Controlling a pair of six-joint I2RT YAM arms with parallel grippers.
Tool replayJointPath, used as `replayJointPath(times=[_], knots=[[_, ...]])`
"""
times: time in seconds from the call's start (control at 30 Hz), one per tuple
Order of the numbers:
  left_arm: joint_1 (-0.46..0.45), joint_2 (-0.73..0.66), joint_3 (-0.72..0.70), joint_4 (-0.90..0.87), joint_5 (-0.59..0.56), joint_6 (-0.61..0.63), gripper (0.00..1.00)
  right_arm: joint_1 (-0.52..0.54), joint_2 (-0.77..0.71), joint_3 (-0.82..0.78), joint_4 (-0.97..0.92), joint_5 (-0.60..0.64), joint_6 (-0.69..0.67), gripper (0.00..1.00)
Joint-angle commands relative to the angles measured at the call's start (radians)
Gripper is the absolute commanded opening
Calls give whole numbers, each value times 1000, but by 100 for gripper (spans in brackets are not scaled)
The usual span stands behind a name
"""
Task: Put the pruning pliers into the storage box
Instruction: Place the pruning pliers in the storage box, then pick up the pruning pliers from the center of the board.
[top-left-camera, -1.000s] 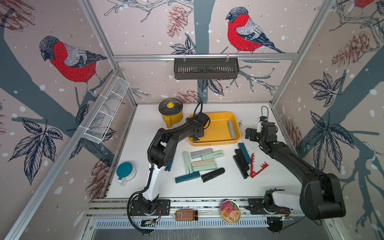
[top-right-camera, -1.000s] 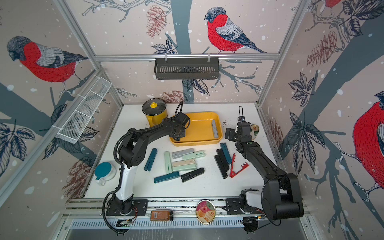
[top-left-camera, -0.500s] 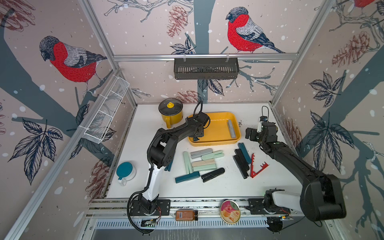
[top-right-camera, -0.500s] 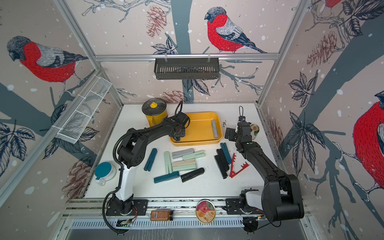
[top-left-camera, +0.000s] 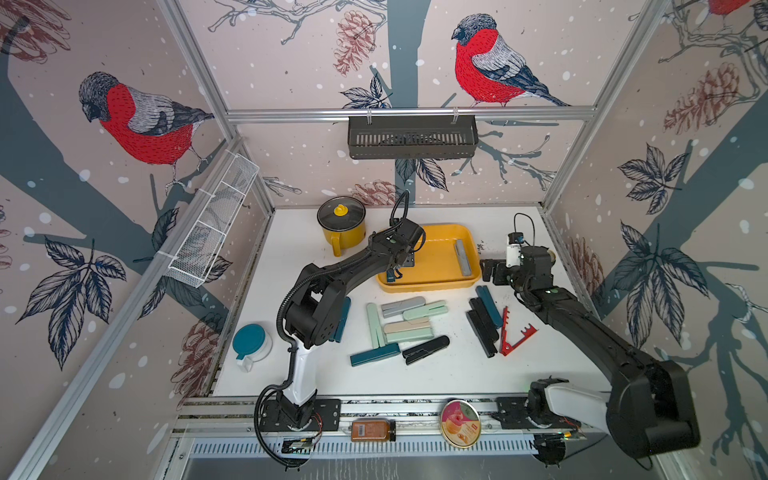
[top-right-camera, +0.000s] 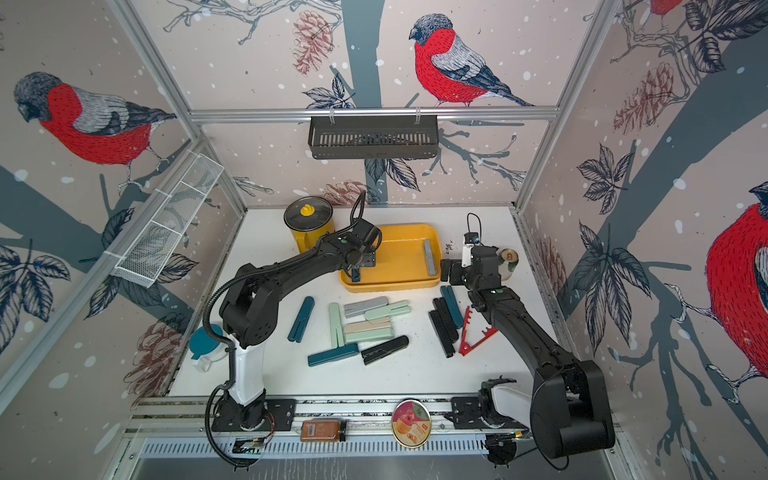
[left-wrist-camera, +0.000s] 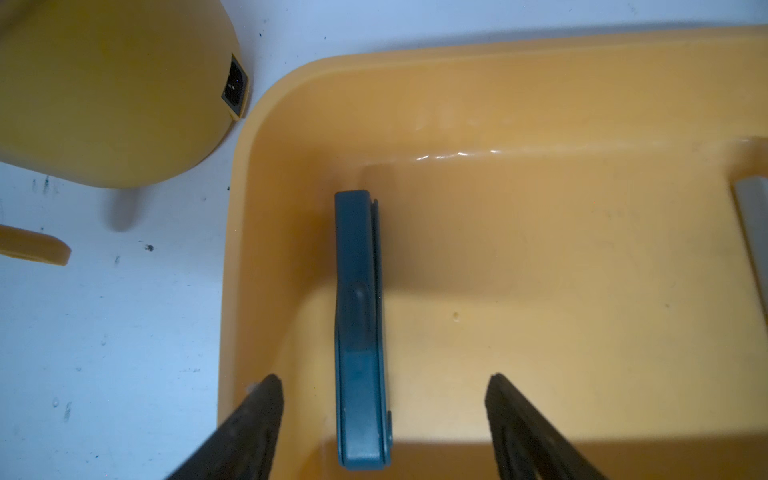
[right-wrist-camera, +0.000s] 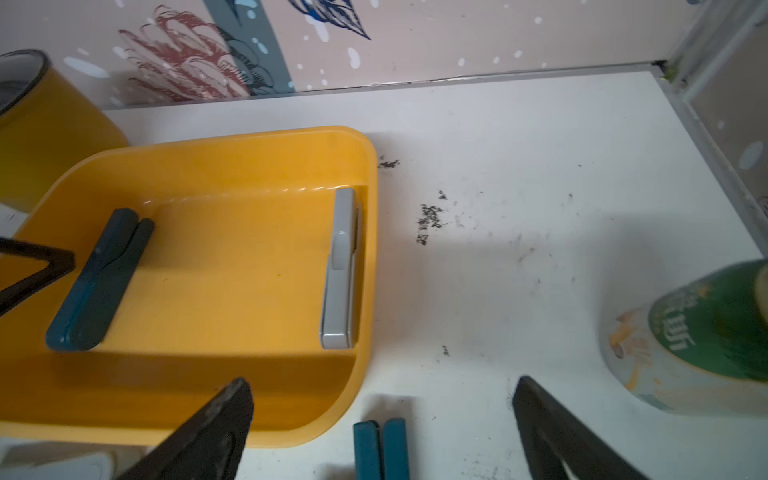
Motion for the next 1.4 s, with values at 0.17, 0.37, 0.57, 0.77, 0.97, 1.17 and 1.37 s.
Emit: replayJointPath(times=[0.17,0.37,0.57,0.77,0.97,1.17,1.37], knots=[[-20,-124,-112,122,-112,32,99,193,8,38,-36,-34,-184,97],[1,-255,-233,194,-151,26,99,345,10,39,-38,-52,-272,97],[64,-399,-380,284,-152,-7,99,503,50,75,-31,-149,-332,92],[137,-475,-448,280,-128,-44,99,693,203,154,-107,-228,-411,88],[187,-552,-512,300,-119,-59,99,837,365,260,-207,-202,-481,83],[247,-613,-577,308,-76,-97,99,907,478,328,-211,-226,-509,78],[260,-656,-636,316,-66,-105,99,927,576,417,-270,-225,-544,71]])
